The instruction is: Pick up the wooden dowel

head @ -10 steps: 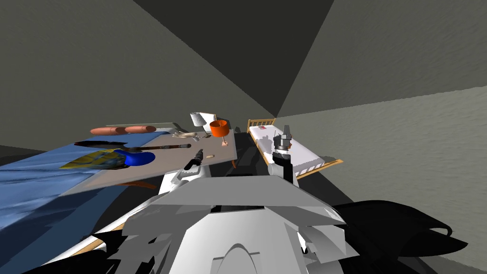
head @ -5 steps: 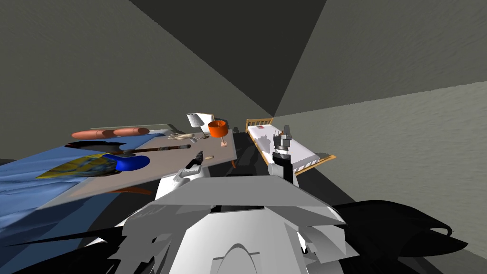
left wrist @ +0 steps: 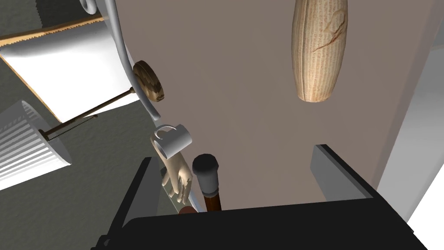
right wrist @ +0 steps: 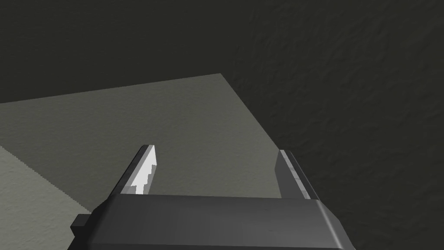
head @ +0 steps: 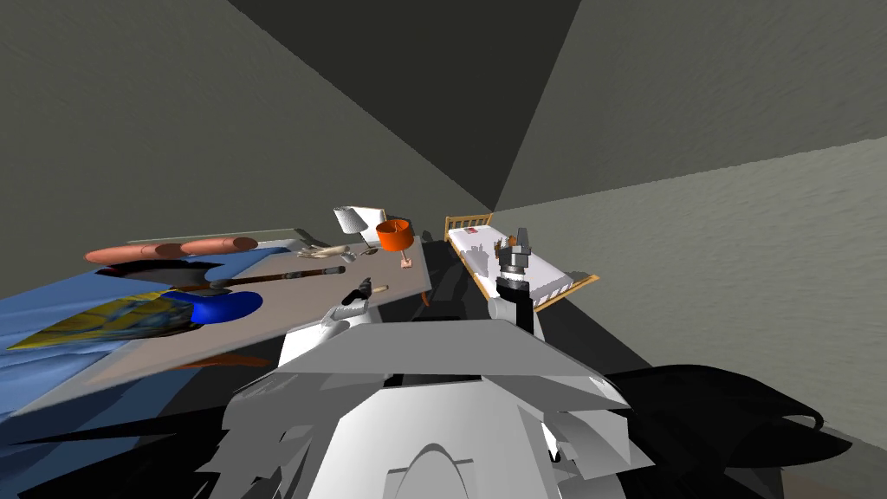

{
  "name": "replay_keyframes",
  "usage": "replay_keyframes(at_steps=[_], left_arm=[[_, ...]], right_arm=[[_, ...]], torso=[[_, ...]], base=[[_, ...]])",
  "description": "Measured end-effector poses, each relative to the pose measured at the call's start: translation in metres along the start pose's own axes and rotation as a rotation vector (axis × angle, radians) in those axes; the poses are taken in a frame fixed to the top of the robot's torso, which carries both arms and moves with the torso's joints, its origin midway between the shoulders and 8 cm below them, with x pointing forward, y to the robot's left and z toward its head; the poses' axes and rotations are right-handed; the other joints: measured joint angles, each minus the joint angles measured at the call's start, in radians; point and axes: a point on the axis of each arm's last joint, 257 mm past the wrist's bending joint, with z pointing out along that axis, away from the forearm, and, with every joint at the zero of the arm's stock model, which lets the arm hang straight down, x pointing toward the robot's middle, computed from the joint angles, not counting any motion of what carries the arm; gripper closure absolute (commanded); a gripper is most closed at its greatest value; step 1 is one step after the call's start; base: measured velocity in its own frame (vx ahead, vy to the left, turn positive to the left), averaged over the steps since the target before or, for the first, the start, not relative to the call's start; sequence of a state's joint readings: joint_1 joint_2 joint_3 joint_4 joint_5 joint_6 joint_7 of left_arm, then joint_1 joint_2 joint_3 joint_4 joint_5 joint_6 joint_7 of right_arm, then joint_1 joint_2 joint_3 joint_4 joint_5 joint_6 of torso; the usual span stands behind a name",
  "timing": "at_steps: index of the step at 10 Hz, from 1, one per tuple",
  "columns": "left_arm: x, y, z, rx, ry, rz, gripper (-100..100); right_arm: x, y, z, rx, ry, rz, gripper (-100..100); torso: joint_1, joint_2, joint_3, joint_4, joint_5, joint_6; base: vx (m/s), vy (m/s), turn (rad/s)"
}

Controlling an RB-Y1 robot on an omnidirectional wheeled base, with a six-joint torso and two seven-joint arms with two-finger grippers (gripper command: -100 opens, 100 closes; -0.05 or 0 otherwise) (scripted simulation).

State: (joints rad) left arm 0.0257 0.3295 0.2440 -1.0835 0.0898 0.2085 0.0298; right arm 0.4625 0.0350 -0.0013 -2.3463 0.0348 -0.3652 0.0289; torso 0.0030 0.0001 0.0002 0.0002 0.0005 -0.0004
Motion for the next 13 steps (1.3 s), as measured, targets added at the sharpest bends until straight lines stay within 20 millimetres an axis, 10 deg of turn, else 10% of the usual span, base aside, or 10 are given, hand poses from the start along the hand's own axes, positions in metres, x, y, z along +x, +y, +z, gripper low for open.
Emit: replay_keyframes(at_steps=[13], left_arm=[[0.03, 0.075, 0.022, -0.237, 0.011, -0.13, -100]], right_arm=[[0.0, 0.0, 0.0, 0.0, 0.0, 0.0, 0]], torso=[[0.002, -0.002, -0.001, 0.0, 0.0, 0.0]], base=[[-0.003, 0.056, -0.107]])
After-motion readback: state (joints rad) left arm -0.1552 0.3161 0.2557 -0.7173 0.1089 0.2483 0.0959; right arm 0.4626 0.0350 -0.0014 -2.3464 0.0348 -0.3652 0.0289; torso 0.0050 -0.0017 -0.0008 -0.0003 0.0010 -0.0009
